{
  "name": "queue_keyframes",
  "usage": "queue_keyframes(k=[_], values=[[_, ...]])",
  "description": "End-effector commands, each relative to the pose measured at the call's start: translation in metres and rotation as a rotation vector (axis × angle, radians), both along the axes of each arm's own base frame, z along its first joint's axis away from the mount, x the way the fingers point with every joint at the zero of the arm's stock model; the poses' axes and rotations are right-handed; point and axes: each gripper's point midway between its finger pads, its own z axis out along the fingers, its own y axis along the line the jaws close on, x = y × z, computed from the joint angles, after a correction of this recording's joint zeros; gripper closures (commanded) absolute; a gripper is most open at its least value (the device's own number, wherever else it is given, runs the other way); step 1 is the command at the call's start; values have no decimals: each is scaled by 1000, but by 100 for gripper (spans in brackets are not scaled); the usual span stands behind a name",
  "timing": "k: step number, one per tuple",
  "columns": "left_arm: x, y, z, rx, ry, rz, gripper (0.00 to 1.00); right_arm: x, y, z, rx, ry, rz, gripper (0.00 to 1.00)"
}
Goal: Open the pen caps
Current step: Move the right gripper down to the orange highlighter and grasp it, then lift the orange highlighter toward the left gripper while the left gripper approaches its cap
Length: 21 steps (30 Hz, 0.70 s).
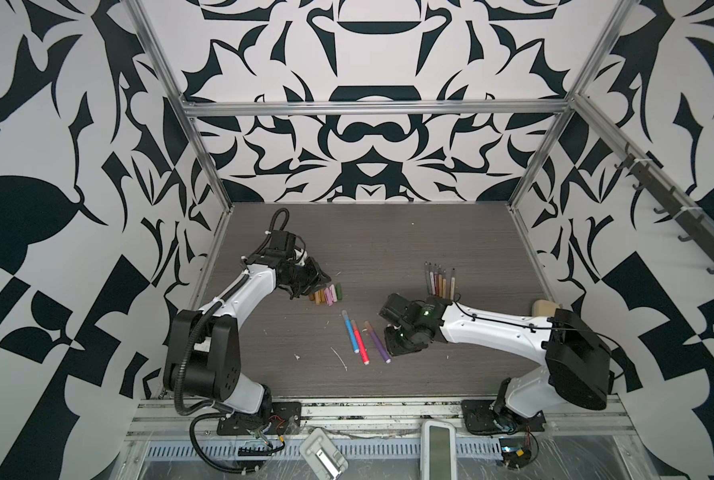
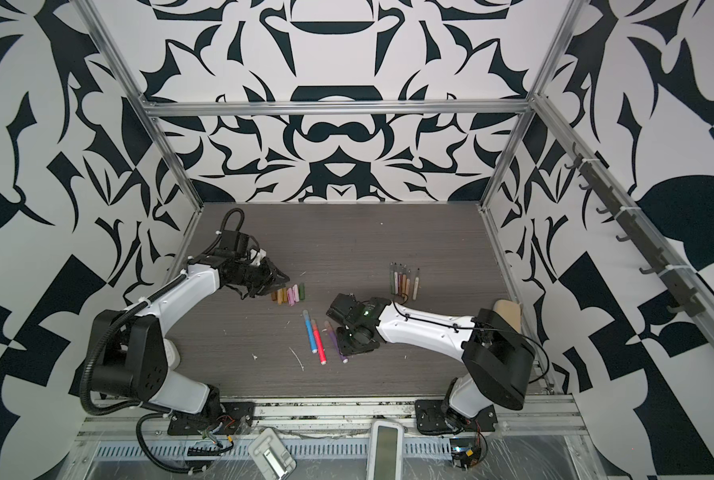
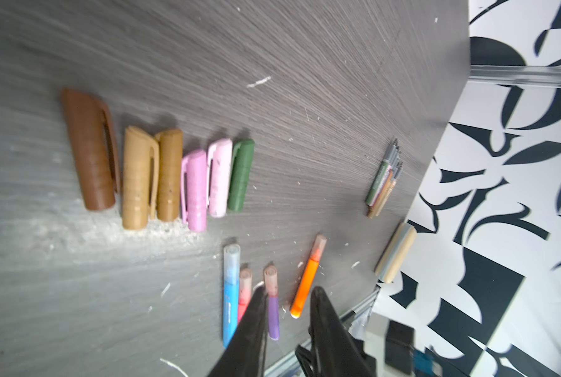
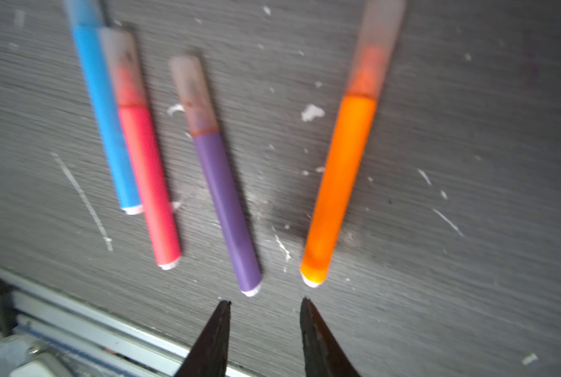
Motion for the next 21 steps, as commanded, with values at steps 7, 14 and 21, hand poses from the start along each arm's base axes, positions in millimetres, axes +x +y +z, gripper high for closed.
queue_keyframes(k=[7,14,21], values=[[-2,-6,13,-47,-29,-51,73,9,-5,-8,-109,30,-82,65],[-11,-9,10,-58,-12,-90,73,9,-11,-42,-193,76,-81,67],[-23,-5,3,-43,-4,-116,72,6,-14,-56,-198,88,-112,79]])
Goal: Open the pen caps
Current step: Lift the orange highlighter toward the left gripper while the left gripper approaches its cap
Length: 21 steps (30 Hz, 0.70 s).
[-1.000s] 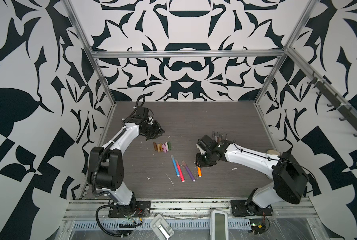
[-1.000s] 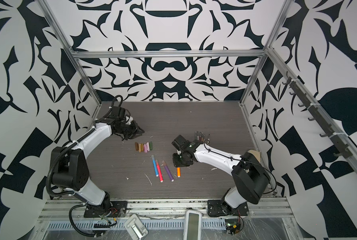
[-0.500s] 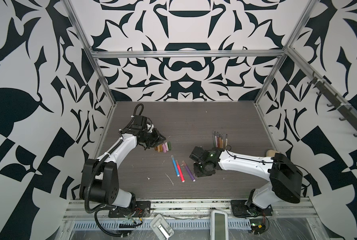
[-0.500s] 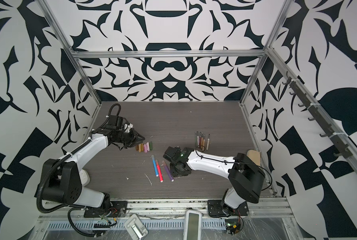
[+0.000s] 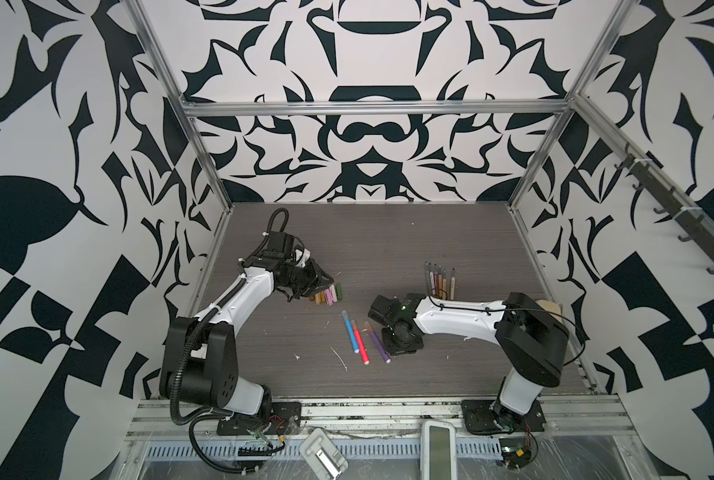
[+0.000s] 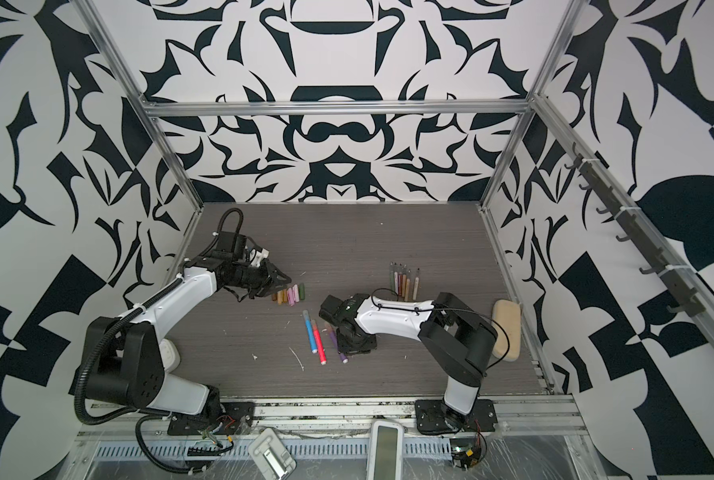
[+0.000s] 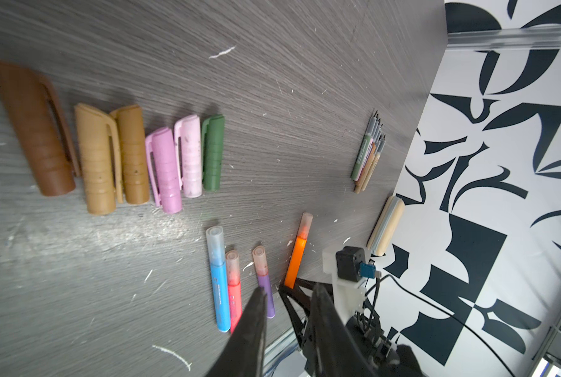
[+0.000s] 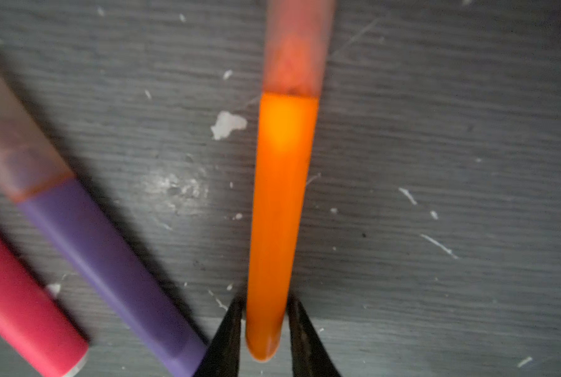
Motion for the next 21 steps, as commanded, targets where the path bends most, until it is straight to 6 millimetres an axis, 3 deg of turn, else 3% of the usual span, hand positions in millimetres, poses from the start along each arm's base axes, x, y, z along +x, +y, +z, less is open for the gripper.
queue_keyframes(k=[1,4,11,21], values=[[-11,1,-4,-5,21,-28,72,0,-7,-11,-23,-5,-30,84],[-8,-6,-3,-54,15,-50,66,6,-5,0,-19,-35,-25,93],[-1,-26,8,-146,5,-106,55,40,30,81,110,-181,104,96],[5,-46,27,-202,-12,-112,48,40,74,113,393,-142,54,96]])
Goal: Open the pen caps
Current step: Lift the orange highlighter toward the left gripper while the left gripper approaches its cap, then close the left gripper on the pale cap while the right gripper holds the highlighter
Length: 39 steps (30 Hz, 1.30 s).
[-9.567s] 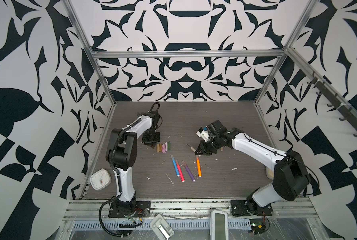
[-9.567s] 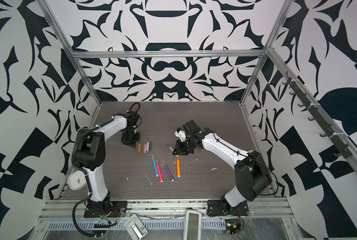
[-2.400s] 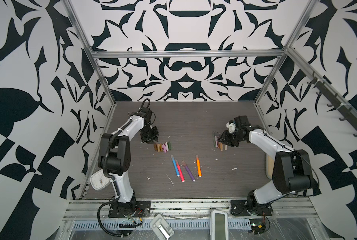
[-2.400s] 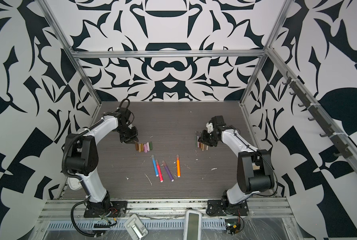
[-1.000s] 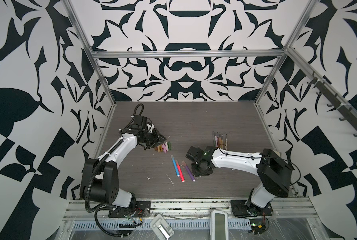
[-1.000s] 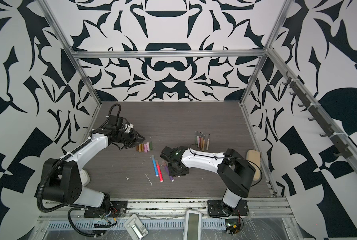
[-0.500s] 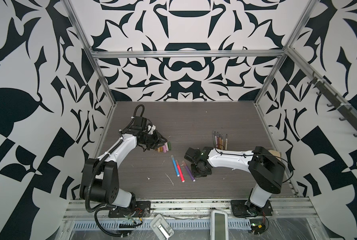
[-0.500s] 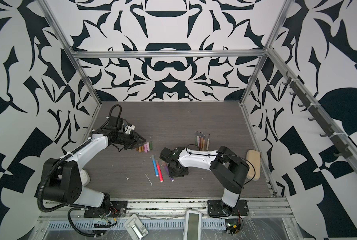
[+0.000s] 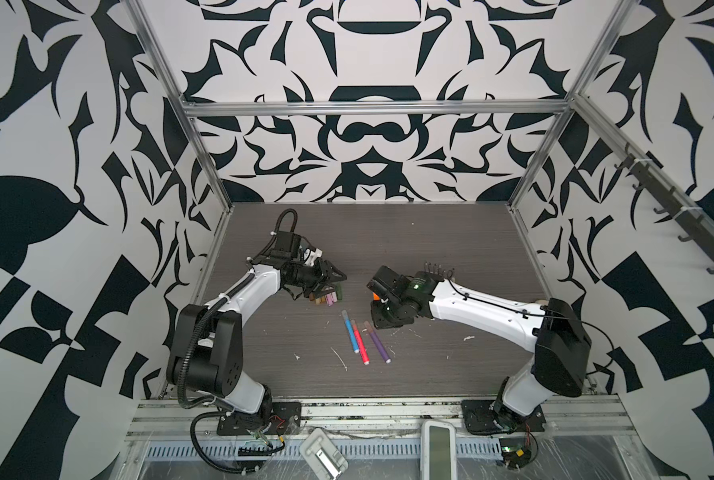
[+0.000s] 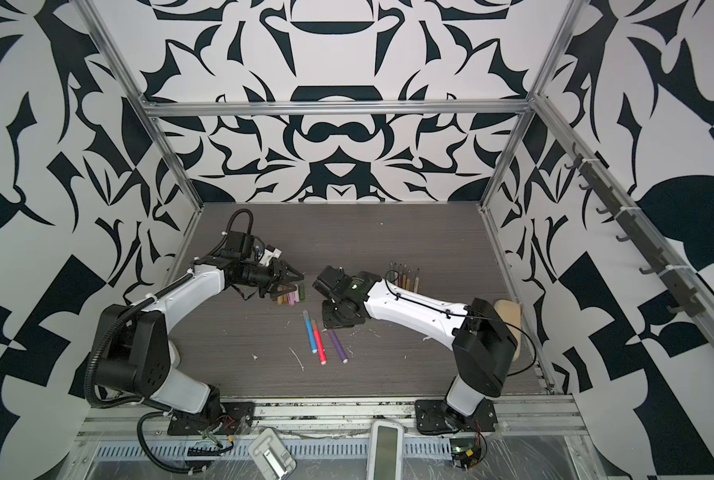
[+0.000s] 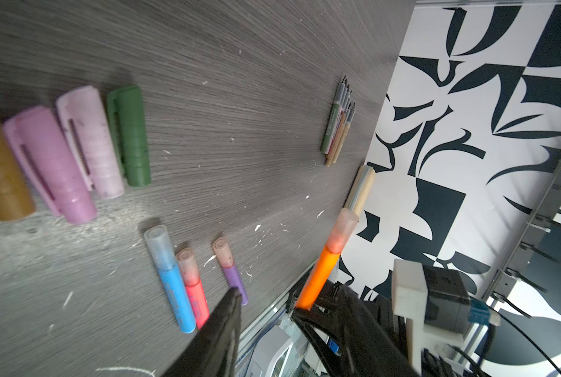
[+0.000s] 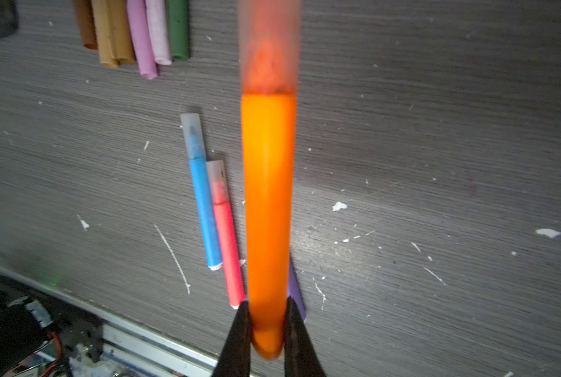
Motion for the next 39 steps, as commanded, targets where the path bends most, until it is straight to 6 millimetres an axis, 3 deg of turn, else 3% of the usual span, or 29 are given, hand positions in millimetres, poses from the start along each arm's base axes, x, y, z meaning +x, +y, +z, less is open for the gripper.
queue_keyframes(k=[1,7,30,33,39], values=[[5,-12,17,-47,-33,-17,48,-4,23,13,145,33,5,96],[-7,-29,9,-45,-10,-72,48,-4,49,26,310,76,20,96],[-17,-31,-12,-24,31,-83,55,-12,73,41,492,182,43,97],[-15,-32,-11,-22,26,-81,59,-15,73,42,498,189,48,97],[-12,-32,-10,-21,24,-81,75,-17,73,43,505,197,57,97]])
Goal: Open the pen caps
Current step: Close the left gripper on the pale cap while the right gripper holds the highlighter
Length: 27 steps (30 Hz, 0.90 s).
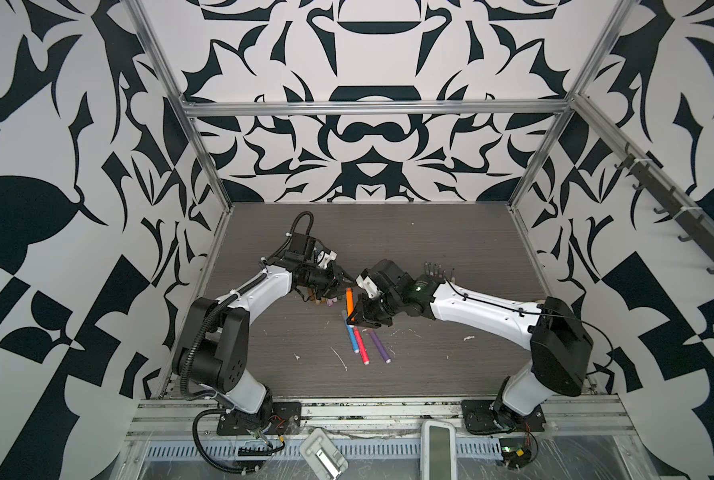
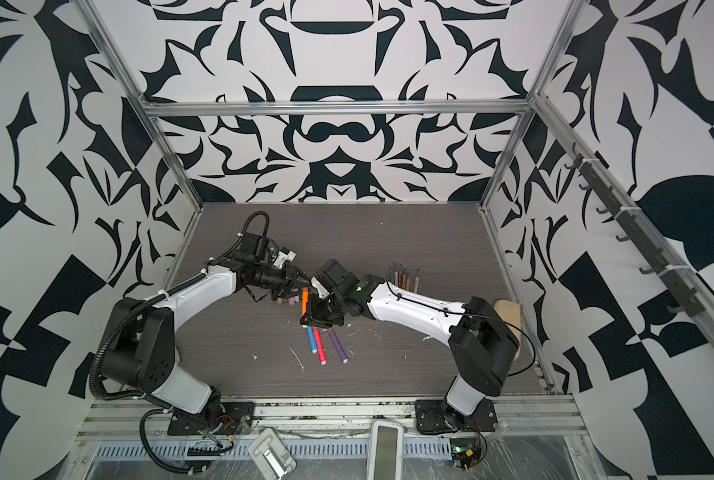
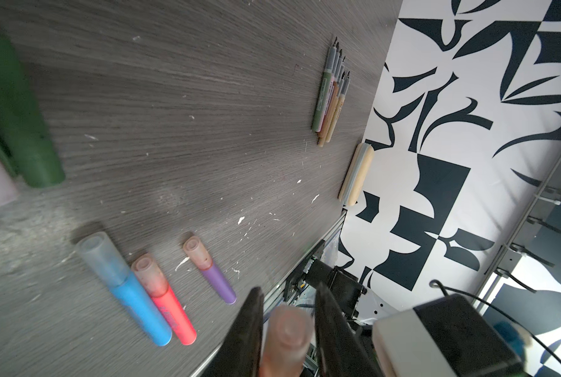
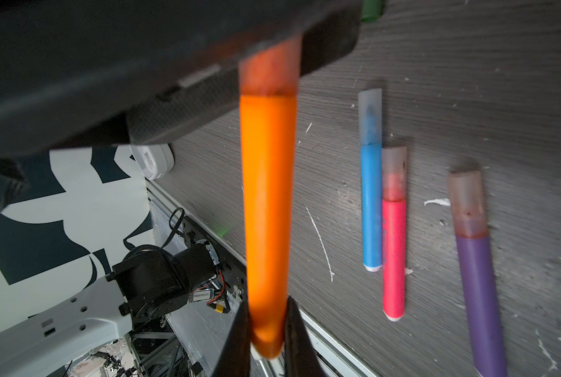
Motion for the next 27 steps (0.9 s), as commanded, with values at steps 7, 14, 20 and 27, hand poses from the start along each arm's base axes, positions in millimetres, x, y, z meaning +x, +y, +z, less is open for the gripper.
queue_keyframes(k=[7,14,20,27], values=[[0,-2,-7,0,21,-9,93,-6,2,16,53,-2,24,96],[2,-5,0,-18,9,-17,100,14,-6,18,-10,-53,-28,63],[2,-5,1,-22,10,-19,100,36,-5,13,-42,-64,-76,68],[2,-5,3,-18,6,-16,100,41,1,8,-48,-46,-57,76]])
